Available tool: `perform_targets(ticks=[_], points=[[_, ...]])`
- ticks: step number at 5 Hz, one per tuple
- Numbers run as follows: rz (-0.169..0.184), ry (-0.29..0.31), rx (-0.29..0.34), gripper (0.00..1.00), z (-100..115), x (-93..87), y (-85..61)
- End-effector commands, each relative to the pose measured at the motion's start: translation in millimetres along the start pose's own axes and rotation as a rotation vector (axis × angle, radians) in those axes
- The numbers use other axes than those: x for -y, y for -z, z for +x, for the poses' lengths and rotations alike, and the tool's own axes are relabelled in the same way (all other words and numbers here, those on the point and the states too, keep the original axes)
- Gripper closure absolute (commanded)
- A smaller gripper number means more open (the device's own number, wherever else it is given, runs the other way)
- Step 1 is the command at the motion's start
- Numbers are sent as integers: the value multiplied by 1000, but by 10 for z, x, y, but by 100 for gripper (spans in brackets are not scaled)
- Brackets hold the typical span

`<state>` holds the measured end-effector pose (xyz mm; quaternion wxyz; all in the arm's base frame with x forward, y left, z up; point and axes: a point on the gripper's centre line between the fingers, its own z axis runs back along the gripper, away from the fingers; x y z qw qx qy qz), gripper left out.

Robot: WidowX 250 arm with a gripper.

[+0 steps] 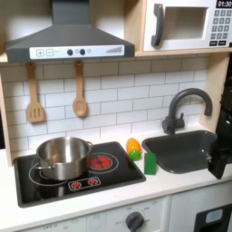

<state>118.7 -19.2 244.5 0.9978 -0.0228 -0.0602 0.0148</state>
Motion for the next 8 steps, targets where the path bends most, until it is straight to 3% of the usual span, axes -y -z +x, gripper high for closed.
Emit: perform_targets(ticks=[1, 2, 4, 8], points=[[0, -1, 2, 0, -1, -2, -2], [-13, -48, 95, 0, 167, -122, -3], [2, -59, 104, 0, 258, -193, 17], [-27, -134, 132, 0, 502, -397, 87]])
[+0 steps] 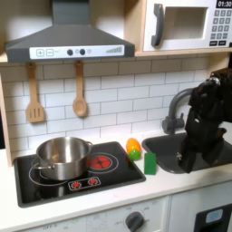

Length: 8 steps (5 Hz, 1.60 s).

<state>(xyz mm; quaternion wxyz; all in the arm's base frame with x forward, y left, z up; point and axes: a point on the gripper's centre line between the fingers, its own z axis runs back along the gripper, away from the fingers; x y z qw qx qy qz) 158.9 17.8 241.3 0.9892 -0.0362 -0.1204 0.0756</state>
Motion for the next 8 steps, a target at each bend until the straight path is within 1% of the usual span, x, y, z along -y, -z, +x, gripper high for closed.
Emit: perform_targets(ticks=[1, 2, 3, 4, 5, 6, 7, 8], points=[[-27, 2, 3, 0, 229, 0, 65], [-65, 50, 10, 0, 376, 126, 36], [-96, 39, 23, 0, 493, 178, 34], [-92, 13, 62, 0, 604, 124, 37], [-58, -6, 149, 0, 747, 56, 37], [-22, -39, 208, 0, 884, -48, 5], [31, -50, 249, 0, 989, -170, -29], [72, -52, 274, 0, 1055, -255, -30]])
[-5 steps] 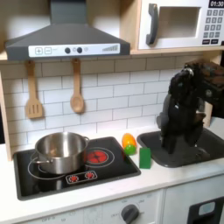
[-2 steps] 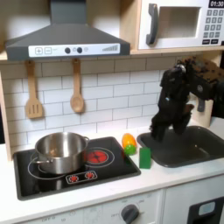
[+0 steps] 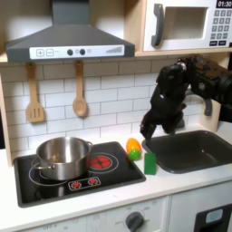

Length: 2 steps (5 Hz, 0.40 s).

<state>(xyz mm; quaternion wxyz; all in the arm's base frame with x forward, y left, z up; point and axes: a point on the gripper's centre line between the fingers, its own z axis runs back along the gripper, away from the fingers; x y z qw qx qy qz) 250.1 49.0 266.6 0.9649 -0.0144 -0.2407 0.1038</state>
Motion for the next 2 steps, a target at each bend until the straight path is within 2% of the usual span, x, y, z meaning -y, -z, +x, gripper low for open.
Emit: perform_targets(ticks=[1, 2], points=[[86, 1, 31, 0, 140, -208, 94], [99, -26, 34, 0, 196, -313, 118]])
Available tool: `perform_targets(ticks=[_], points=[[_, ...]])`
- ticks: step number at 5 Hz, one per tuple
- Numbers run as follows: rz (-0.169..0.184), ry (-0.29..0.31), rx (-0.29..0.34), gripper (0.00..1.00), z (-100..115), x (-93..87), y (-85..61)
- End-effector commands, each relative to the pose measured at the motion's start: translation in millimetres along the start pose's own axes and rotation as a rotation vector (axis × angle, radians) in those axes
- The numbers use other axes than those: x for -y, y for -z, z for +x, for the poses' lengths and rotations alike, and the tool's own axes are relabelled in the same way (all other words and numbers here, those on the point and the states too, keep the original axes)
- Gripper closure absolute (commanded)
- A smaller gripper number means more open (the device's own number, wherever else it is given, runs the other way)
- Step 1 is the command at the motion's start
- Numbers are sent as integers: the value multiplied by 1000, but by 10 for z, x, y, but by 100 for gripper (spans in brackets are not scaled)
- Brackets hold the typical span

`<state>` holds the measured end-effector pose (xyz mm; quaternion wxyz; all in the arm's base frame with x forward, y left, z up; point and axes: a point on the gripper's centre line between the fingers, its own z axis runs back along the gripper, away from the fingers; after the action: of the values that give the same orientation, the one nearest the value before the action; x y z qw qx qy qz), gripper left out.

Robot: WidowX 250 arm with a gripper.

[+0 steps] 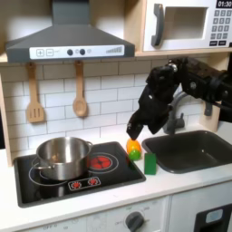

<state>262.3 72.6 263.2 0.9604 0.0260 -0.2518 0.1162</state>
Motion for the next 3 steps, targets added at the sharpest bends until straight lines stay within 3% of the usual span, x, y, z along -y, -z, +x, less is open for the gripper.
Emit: perform_targets(ticks=[1, 3], points=[[37, -37, -4, 0, 99, -213, 83], [49, -68, -10, 0, 118, -417, 105]])
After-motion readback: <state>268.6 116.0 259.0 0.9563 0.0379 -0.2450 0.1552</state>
